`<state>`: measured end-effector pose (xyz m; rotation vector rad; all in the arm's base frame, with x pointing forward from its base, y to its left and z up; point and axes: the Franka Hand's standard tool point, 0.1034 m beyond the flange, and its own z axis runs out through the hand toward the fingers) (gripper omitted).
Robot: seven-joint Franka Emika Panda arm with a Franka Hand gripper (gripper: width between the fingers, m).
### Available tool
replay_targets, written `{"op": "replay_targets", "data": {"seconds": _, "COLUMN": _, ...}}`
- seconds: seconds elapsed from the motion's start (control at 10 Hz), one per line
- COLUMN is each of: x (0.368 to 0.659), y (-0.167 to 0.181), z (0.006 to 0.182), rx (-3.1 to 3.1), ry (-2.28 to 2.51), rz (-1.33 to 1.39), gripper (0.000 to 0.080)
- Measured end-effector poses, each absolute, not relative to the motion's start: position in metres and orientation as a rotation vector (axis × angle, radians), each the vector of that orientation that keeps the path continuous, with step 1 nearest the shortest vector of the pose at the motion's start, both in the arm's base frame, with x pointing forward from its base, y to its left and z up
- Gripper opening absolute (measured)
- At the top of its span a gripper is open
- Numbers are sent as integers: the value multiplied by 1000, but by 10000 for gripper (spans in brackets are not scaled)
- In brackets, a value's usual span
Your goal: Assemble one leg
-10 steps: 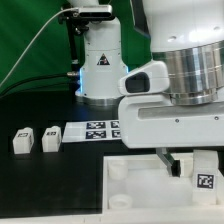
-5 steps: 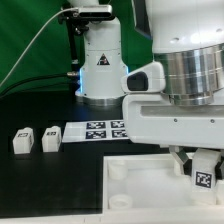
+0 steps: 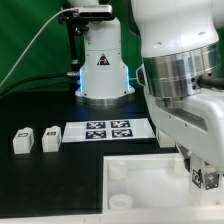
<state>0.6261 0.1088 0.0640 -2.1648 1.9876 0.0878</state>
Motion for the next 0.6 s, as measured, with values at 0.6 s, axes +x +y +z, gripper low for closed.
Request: {"op": "replay_targets", "data": {"seconds": 0.6, "x": 623, "y": 105, "z": 64, "rx": -1464, "ry": 2531, "rz": 129, "gripper": 304}}
